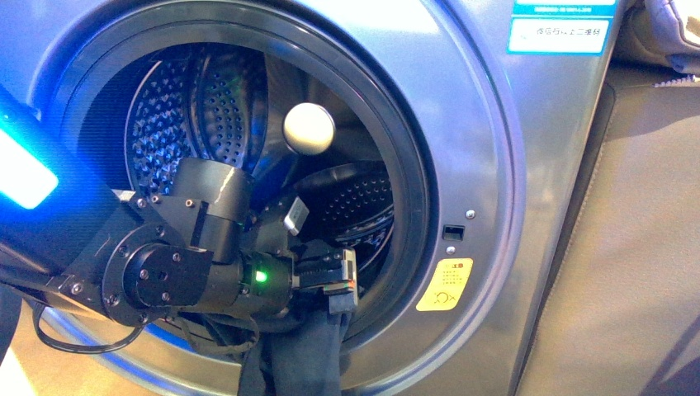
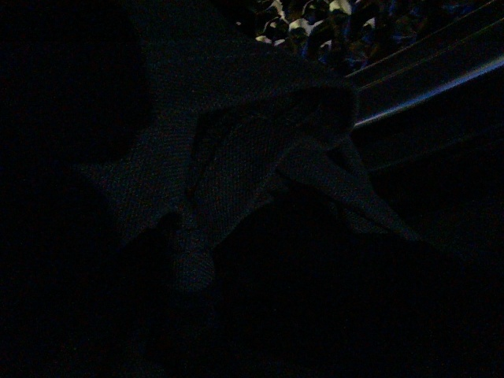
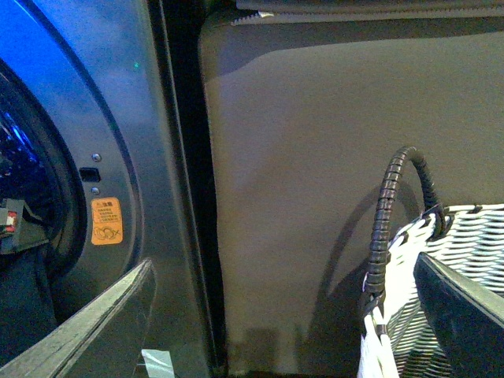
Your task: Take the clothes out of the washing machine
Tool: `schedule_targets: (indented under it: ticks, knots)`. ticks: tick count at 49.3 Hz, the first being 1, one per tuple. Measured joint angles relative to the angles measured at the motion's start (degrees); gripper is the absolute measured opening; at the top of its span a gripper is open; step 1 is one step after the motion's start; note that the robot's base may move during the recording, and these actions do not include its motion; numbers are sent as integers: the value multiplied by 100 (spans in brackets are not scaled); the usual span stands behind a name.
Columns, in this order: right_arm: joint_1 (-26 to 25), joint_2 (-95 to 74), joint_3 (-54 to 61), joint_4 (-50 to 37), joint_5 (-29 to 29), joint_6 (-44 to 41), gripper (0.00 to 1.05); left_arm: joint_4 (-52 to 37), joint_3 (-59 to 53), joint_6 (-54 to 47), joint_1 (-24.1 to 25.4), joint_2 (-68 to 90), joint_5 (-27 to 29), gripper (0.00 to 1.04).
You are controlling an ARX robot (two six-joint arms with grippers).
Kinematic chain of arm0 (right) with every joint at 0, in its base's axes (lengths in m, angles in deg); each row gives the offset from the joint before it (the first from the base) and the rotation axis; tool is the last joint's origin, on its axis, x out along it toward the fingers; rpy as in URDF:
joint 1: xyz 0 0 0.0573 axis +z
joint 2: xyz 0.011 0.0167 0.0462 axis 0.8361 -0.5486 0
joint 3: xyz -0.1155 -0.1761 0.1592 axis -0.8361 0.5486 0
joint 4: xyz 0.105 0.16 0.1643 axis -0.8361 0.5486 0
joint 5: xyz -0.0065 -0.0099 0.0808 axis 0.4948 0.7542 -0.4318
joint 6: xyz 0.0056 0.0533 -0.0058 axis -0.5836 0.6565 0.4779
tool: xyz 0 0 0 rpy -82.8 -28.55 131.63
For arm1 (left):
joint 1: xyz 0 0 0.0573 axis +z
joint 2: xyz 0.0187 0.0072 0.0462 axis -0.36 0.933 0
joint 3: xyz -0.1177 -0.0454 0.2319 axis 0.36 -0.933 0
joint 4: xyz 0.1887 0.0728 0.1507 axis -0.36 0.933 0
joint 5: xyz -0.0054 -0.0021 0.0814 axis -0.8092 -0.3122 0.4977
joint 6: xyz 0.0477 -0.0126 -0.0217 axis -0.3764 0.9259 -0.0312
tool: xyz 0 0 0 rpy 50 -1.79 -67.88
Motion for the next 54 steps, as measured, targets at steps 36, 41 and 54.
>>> schedule_targets:
  ticks: [36, 41, 54]
  knots:
    - [0, 0, 0, 0, 2, 0, 97, -216, -35, -1974, 190, 219, 1552, 24]
    - [0, 0, 0, 0, 0, 0, 97, -293, -131, -1952, 201, 144, 1467, 12]
    - [0, 0, 0, 0, 0, 0, 97, -616, -898, -1797, 293, -748, 1049, 7]
